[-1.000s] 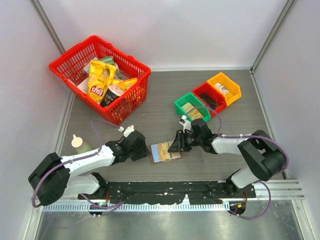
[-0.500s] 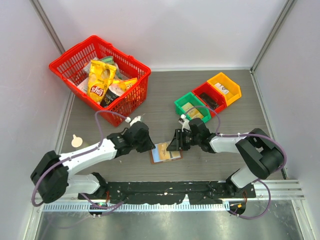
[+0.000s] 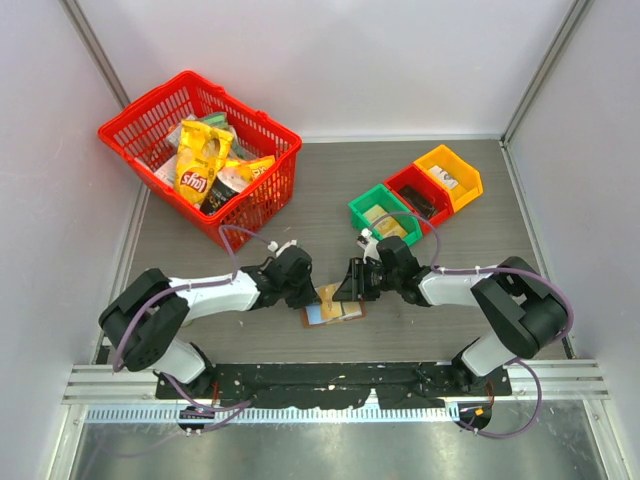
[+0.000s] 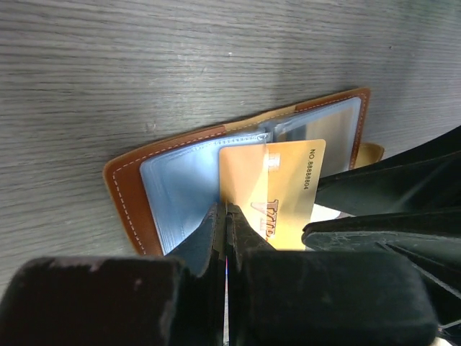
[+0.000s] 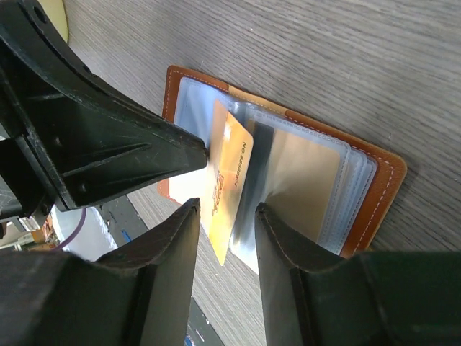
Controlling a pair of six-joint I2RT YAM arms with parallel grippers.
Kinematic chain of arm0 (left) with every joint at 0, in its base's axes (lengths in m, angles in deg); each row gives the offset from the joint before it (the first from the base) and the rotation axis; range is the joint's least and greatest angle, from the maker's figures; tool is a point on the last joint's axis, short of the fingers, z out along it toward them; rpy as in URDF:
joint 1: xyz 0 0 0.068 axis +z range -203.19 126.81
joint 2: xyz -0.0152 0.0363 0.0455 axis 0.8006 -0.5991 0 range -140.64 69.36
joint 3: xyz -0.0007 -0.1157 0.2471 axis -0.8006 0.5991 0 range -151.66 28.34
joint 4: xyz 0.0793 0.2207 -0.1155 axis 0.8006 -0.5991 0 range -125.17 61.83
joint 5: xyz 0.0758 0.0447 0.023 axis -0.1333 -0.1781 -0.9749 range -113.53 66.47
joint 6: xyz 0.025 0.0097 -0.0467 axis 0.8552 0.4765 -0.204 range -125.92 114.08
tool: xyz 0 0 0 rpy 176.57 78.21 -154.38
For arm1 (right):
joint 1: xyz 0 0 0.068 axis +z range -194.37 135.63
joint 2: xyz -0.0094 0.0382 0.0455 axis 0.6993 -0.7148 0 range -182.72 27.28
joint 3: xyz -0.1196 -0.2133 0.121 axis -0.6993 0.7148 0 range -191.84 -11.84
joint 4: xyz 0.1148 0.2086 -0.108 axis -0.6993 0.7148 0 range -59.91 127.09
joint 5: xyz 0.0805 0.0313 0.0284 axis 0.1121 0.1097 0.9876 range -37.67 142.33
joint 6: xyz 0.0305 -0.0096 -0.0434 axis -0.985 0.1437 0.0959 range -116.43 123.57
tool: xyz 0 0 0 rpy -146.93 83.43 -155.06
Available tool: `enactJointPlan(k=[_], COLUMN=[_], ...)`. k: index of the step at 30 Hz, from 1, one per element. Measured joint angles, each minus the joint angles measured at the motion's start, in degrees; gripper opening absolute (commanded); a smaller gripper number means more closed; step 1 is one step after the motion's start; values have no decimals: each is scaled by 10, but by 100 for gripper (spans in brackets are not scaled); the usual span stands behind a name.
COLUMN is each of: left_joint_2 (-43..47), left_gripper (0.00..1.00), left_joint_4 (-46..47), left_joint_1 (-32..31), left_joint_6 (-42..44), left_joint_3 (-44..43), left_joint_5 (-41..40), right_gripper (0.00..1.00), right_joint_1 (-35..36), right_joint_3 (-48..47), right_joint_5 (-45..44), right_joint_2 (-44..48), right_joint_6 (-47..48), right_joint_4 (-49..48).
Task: Take the credit cards out of the card holder
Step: Remove the credit card from the card holder.
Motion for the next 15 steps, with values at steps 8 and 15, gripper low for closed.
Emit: enactJointPlan(k=[8,15], left_joint_2=[-4,-5], left_gripper=[0,0], left_joint_4=[82,98], left_joint_1=[0,0], left_joint_6=[-32,-42], left_joint_3=[35,42], left_joint_5=[16,18], right_gripper=[28,1], right_joint_1=[4,6], right_joint_3=[0,0], right_joint_5=[-2,-2], right_joint_2=[-3,-7], right_joint_6=[0,-5], right_joint_4=[-5,-7])
